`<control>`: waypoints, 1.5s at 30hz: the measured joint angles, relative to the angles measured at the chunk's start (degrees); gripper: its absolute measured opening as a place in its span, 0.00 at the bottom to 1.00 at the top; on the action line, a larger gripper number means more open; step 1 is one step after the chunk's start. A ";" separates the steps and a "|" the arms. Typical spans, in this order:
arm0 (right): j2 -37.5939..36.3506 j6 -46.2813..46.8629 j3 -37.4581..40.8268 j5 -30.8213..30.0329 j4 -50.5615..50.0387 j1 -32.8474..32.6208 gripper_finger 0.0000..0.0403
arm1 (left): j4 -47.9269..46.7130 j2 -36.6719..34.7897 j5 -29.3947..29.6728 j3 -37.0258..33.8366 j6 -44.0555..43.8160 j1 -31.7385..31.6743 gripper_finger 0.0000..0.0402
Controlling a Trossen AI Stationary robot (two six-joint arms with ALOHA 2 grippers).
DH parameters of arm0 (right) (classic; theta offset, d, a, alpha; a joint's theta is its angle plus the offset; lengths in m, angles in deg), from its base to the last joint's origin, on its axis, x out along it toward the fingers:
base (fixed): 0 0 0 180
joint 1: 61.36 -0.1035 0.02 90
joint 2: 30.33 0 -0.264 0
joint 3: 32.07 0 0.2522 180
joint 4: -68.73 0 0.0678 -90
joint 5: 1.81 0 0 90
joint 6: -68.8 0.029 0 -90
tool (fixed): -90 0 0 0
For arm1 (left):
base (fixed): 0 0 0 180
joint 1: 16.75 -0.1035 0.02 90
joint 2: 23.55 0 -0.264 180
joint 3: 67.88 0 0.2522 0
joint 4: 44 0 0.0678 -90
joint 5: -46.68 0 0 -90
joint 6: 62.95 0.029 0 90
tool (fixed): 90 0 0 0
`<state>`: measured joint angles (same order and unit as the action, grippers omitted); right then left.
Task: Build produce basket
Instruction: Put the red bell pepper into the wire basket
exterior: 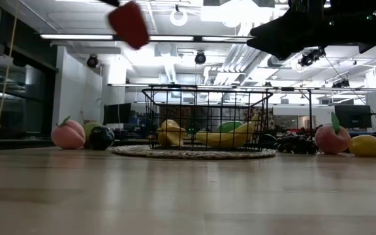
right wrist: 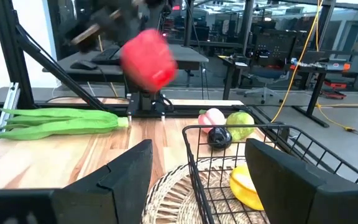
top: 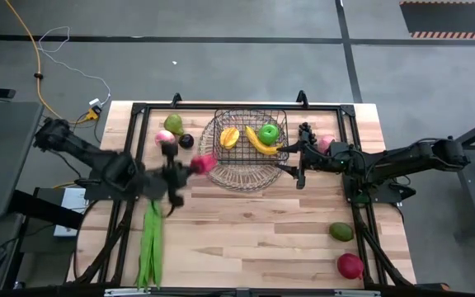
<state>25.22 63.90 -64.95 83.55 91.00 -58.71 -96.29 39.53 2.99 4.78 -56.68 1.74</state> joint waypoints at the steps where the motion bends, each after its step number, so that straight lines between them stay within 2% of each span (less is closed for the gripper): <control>1: 0.00 -0.07 0.00 0.02 0.06 0.00 0.61 | 3.21 -0.42 -0.81 -0.02 2.81 -2.63 0.01; 4: -0.01 -0.09 0.00 0.01 0.14 0.00 0.61 | 13.09 0.01 -9.67 -0.01 8.10 -12.00 0.01; 7: 0.00 -0.09 0.00 0.01 0.37 0.00 0.61 | 19.90 3.34 -18.88 0.02 10.35 -21.24 0.00; 11: 0.00 -0.09 0.00 0.01 0.83 -0.01 0.61 | 25.45 10.54 -26.67 0.14 10.87 -31.16 0.00; 15: 0.00 -0.45 0.00 0.02 1.08 -0.01 0.61 | 25.38 19.81 -32.52 3.43 9.02 -37.33 0.00; 22: 0.00 -0.74 0.00 -1.41 1.10 0.00 0.61 | 19.92 34.68 -33.41 14.36 8.84 -40.33 0.00; 28: 0.00 -0.75 0.00 -1.78 1.10 -0.02 0.61 | 10.87 43.17 -32.25 22.27 8.23 -40.57 0.00; 35: 0.00 -0.73 0.00 -1.76 1.25 -0.02 0.61 | 6.42 46.68 -31.69 25.68 6.12 -41.45 0.00; 40: 0.00 -0.53 0.00 -1.76 1.43 -0.02 0.61 | 6.14 47.07 -36.35 25.95 5.84 -42.40 0.00; 45: -0.01 -0.53 0.00 -1.73 1.43 -0.02 0.61 | 4.50 47.07 -35.84 25.92 5.83 -42.54 0.02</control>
<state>25.21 63.37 -64.95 81.82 92.43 -58.73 -91.79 86.59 -32.84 30.70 -50.86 -40.80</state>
